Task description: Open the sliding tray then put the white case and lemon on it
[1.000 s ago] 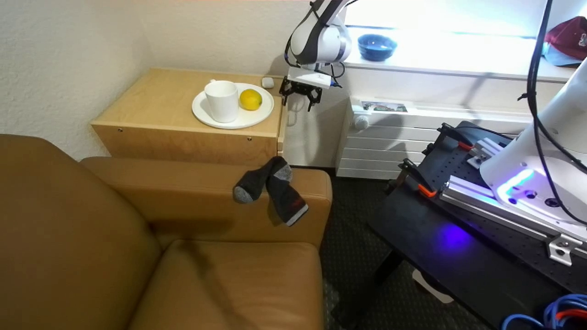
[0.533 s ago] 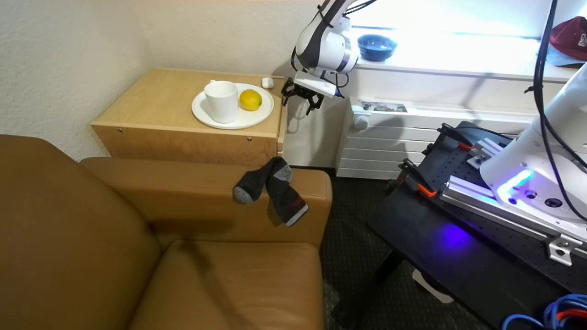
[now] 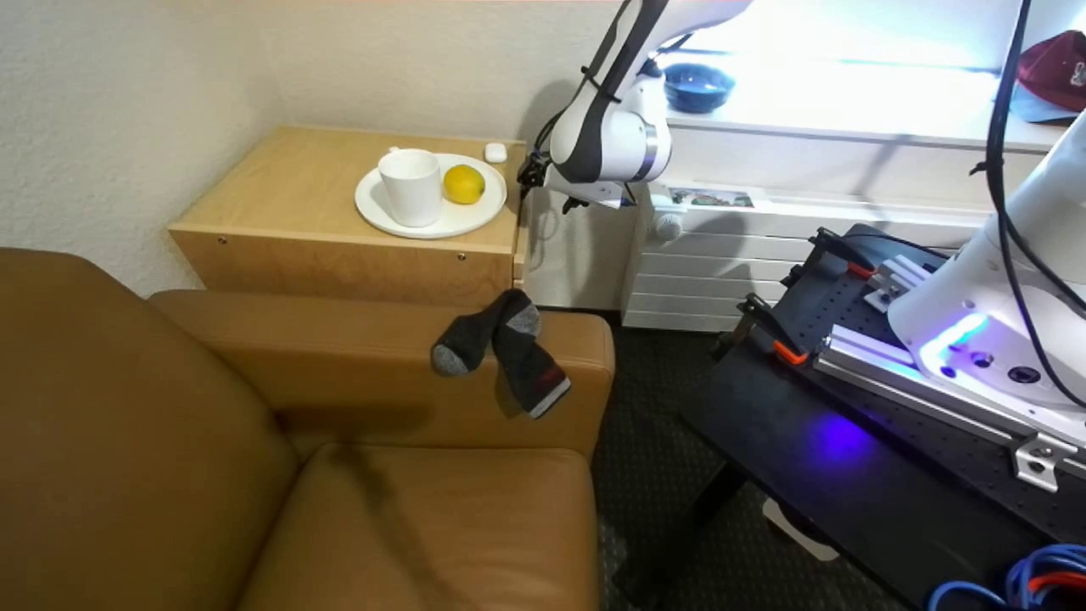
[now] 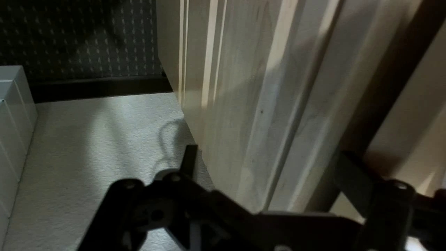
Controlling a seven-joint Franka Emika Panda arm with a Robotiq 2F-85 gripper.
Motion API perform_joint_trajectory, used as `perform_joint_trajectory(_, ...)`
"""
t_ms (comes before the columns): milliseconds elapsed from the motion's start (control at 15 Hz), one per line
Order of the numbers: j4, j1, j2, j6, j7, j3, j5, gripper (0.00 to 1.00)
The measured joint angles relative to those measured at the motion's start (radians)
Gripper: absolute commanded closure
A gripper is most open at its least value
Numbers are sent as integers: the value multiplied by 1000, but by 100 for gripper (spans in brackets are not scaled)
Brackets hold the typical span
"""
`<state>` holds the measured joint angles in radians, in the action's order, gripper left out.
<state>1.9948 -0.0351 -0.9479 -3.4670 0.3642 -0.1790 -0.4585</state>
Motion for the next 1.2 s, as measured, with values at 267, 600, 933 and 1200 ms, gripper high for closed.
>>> perform_joint_trajectory(267,2,52,-4,10,13,-31,70,0)
perform_joint_trajectory(600,1,125,-15,15,15,-81,123,0)
perform_joint_trajectory(933,-17,138,-16,64,13,-77,163,0)
perform_joint_trajectory(1200,-39,213,-31,131,1,-126,218,0)
